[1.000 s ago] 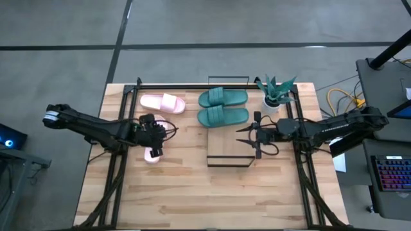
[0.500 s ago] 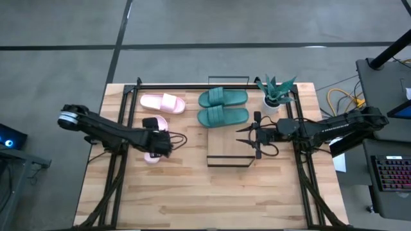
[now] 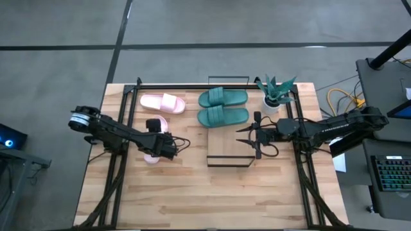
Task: Pick and place slides into the shelf
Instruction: Put the bottom pink slipper on the shelf
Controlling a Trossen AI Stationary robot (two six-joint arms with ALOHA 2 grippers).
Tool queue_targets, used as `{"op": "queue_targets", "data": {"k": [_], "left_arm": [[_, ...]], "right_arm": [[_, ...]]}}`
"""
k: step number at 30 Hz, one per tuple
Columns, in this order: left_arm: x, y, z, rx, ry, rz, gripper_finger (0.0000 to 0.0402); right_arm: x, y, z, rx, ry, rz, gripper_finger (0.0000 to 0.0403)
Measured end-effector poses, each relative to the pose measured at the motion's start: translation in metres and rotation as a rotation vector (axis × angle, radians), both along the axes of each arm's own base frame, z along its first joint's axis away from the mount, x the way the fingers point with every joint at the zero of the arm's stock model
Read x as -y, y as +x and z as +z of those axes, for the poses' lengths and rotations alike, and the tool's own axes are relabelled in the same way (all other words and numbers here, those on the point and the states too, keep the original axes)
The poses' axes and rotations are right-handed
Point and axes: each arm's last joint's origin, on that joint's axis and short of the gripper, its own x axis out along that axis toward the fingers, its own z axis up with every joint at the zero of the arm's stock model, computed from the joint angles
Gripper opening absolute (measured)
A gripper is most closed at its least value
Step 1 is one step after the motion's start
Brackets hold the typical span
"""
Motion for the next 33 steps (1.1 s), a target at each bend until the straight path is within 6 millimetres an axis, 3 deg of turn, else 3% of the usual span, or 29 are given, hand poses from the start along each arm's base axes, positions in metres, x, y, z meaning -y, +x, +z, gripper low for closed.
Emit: {"op": "queue_targets", "data": {"k": [9, 16, 25, 33], "left_arm": [[0.000, -0.002, 0.006, 0.028, -0.003, -0.002, 0.0012], [-0.001, -0.004, 0.022, 0.092, -0.027, -0.033, 0.0003], [0.000, 0.000, 0.064, 0.246, -0.051, -0.107, 0.0001], [0.005, 0.023, 0.108, 0.499, -0.015, -0.394, 0.0001]], "right_arm": [[0.000, 0.000, -0.001, -0.006, -0.004, 0.001, 0.0141], [0.000, 0.000, -0.001, -0.008, -0.004, 0.001, 0.0141], [0.000, 0.000, -0.001, -0.010, -0.004, 0.001, 0.0141], [0.000, 0.000, 0.002, 0.002, -0.120, 0.030, 0.0141]]}}
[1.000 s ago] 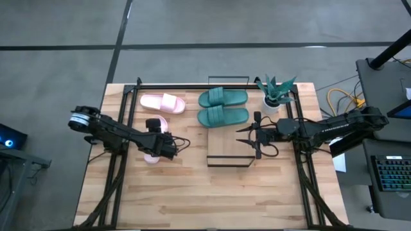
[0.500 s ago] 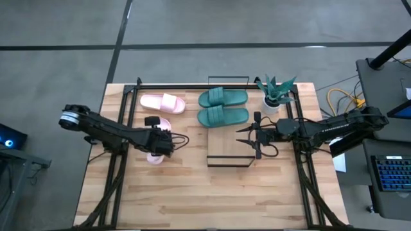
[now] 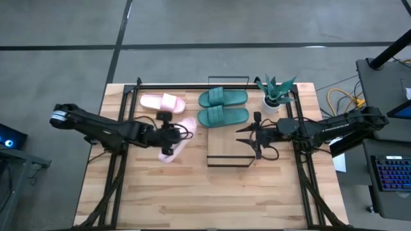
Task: Pick and place slides into the shelf
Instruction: Put the bottom pink slipper on the shelf
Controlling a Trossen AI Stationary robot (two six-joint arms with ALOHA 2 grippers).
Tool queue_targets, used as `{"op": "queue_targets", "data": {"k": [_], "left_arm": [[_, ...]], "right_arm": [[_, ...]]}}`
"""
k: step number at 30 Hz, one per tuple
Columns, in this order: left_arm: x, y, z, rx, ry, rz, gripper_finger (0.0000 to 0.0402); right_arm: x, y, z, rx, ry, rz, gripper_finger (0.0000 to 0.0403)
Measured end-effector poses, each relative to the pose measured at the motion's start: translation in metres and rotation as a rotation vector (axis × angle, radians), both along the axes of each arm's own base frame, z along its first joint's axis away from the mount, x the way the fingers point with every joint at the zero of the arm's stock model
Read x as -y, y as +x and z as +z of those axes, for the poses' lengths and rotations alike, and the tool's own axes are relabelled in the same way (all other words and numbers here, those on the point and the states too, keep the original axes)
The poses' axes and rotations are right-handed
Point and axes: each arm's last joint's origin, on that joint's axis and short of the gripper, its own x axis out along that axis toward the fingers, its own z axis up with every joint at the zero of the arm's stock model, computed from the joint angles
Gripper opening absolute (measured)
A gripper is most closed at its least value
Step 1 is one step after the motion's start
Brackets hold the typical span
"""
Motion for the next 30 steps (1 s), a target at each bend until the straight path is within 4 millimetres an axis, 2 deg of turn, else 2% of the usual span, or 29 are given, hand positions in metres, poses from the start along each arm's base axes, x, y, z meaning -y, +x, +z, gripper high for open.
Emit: {"op": "queue_targets", "data": {"k": [5, 11, 16, 24, 30], "left_arm": [[0.005, 0.010, 0.026, 0.168, 0.081, -0.245, 0.0000], [0.007, 0.015, 0.046, 0.295, 0.186, -0.387, 0.0000], [0.011, 0.019, 0.047, 0.325, 0.176, -0.503, 0.0000], [0.013, 0.028, 0.043, 0.322, 0.191, -0.555, 0.0000], [0.017, 0.038, 0.043, 0.353, 0.245, -0.630, 0.0000]], "right_arm": [[-0.003, 0.002, 0.010, 0.030, -0.068, 0.120, 0.0141], [-0.009, 0.002, 0.015, 0.074, -0.231, 0.317, 0.0141], [-0.010, 0.004, 0.013, 0.081, -0.365, 0.361, 0.0155], [-0.010, 0.006, 0.012, 0.089, -0.395, 0.360, 0.0201], [-0.010, 0.008, 0.011, 0.096, -0.432, 0.362, 0.0211]]}}
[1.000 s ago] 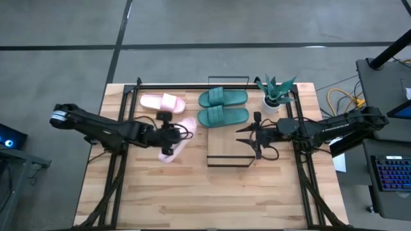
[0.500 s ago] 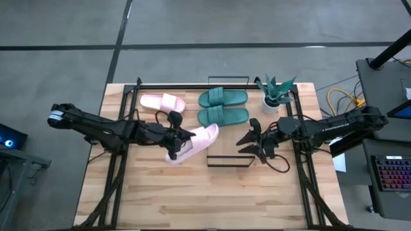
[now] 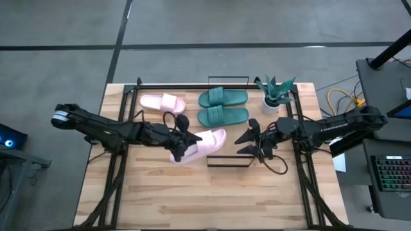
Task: Pick and place slides into the shelf
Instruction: Put the bottom pink slipper on the shelf
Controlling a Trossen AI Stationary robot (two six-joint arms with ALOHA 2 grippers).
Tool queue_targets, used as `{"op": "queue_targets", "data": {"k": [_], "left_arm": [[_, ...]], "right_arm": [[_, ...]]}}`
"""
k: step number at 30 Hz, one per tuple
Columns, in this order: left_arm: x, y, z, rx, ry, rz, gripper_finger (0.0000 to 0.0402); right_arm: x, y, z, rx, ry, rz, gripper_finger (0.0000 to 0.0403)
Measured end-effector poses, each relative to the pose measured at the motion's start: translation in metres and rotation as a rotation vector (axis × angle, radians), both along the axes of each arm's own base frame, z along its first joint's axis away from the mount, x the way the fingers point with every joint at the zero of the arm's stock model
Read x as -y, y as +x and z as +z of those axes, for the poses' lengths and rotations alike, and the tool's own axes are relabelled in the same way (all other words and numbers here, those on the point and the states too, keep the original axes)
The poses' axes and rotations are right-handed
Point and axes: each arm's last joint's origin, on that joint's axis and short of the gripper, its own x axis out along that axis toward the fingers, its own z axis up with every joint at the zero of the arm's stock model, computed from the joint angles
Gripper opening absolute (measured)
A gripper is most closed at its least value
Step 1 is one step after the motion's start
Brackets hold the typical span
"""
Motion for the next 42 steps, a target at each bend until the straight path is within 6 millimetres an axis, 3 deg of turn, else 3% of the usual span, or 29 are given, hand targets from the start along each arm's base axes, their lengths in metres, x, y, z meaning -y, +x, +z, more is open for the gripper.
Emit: {"op": "queue_targets", "data": {"k": [13, 23, 33, 42], "left_arm": [[0.006, 0.020, 0.014, 0.046, 0.060, -0.104, 0.0000], [0.010, 0.036, 0.016, 0.032, 0.122, -0.120, 0.0000], [0.009, 0.036, 0.019, 0.043, 0.145, -0.126, 0.0000], [0.009, 0.035, 0.019, 0.042, 0.159, -0.128, 0.0000]], "right_arm": [[0.003, 0.003, 0.001, 0.038, -0.079, -0.107, 0.0210], [0.003, 0.005, 0.013, 0.048, -0.010, -0.112, 0.0210], [0.003, 0.005, 0.011, -0.053, -0.016, -0.114, 0.0209], [0.003, 0.005, 0.011, -0.053, -0.008, -0.116, 0.0144]]}}
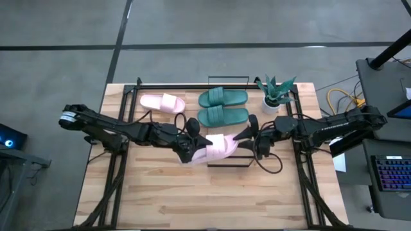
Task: Pick and place slides into the shelf
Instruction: Put the bottom pink slipper on the shelf
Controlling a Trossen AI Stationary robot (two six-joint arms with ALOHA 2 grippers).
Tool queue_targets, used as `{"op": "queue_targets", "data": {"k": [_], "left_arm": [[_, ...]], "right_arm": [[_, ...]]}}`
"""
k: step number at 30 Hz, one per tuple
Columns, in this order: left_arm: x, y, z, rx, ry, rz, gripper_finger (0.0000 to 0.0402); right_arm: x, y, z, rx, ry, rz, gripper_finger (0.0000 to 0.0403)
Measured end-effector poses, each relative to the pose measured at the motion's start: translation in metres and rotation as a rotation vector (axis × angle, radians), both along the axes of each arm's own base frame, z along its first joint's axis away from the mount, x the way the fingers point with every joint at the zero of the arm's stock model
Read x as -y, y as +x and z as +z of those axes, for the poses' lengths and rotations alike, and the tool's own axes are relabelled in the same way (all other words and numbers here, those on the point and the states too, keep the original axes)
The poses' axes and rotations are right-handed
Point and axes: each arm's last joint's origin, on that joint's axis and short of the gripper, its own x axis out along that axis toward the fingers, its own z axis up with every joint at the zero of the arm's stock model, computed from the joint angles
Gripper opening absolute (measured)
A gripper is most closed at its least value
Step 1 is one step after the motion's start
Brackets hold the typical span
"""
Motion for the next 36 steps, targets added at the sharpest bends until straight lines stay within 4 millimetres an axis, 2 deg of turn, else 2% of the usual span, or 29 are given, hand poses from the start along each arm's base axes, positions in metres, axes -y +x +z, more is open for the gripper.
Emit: {"op": "queue_targets", "data": {"k": [8, 11, 14, 22, 27, 31, 36], "left_arm": [[0.001, 0.000, 0.003, 0.029, -0.024, -0.003, 0.0000], [0.000, -0.001, 0.007, 0.057, -0.063, 0.003, 0.0007], [-0.001, -0.004, 0.012, 0.081, -0.160, 0.034, 0.0033], [-0.006, -0.030, 0.029, 0.097, -0.389, 0.086, 0.0151], [-0.009, -0.047, 0.030, 0.049, -0.470, 0.114, 0.0211], [-0.012, -0.059, 0.032, 0.035, -0.513, 0.129, 0.0236], [-0.012, -0.065, 0.027, 0.001, -0.527, 0.141, 0.0242]], "right_arm": [[0.000, 0.000, -0.001, 0.003, -0.052, 0.012, 0.0027], [0.001, 0.000, 0.000, 0.011, -0.097, -0.018, 0.0024], [0.003, 0.000, 0.000, 0.015, -0.142, -0.072, 0.0023], [0.004, -0.003, -0.003, -0.011, -0.183, -0.105, 0.0020], [0.006, -0.007, -0.001, -0.020, -0.203, -0.175, 0.0019], [0.006, -0.014, -0.001, -0.044, -0.201, -0.179, 0.0019], [0.006, -0.026, -0.008, -0.144, -0.204, -0.171, 0.0018]]}}
